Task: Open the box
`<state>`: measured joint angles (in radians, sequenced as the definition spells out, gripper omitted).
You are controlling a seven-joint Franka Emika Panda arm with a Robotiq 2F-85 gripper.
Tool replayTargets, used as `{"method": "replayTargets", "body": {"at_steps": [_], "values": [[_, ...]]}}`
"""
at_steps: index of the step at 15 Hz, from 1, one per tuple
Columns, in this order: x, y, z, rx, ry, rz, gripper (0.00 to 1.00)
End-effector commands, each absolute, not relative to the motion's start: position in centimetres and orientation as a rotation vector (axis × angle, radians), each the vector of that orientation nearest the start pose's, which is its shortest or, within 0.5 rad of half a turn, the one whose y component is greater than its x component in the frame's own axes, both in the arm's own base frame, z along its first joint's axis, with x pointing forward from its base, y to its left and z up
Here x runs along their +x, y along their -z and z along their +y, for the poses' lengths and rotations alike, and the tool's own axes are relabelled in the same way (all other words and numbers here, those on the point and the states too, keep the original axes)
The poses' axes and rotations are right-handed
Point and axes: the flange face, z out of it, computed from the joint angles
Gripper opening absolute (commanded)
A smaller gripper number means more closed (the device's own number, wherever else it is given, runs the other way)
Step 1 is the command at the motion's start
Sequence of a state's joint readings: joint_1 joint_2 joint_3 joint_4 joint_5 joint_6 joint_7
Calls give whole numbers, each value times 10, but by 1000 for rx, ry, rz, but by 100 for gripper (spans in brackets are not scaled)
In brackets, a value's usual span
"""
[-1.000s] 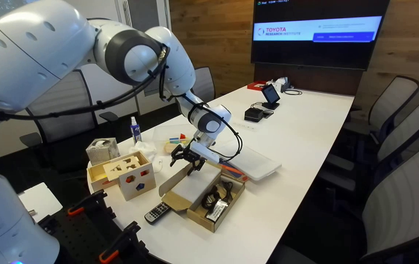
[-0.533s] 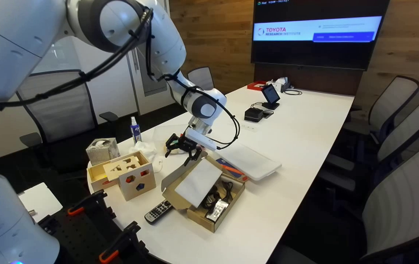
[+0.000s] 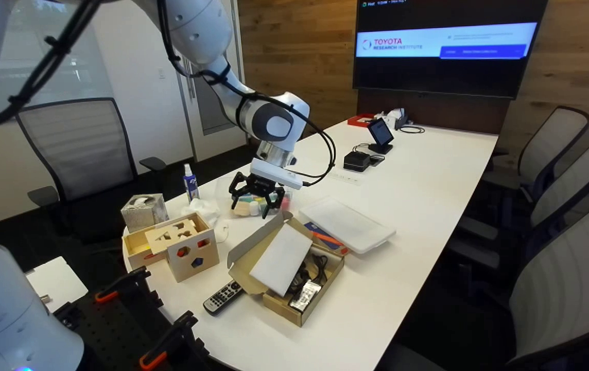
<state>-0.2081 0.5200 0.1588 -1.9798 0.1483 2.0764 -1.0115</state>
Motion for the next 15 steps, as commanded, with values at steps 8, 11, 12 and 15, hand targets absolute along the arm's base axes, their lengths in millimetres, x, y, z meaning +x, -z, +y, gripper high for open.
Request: {"method": "replayTargets", "body": {"at_steps": [8, 11, 12, 15], "values": [[513, -238, -53, -2893, -71, -825, 100], [500, -251, -68, -2949, -54, -711, 100], [497, -255, -72, -2961, -47, -681, 100], [486, -261, -80, -2990, -55, -637, 100]]}}
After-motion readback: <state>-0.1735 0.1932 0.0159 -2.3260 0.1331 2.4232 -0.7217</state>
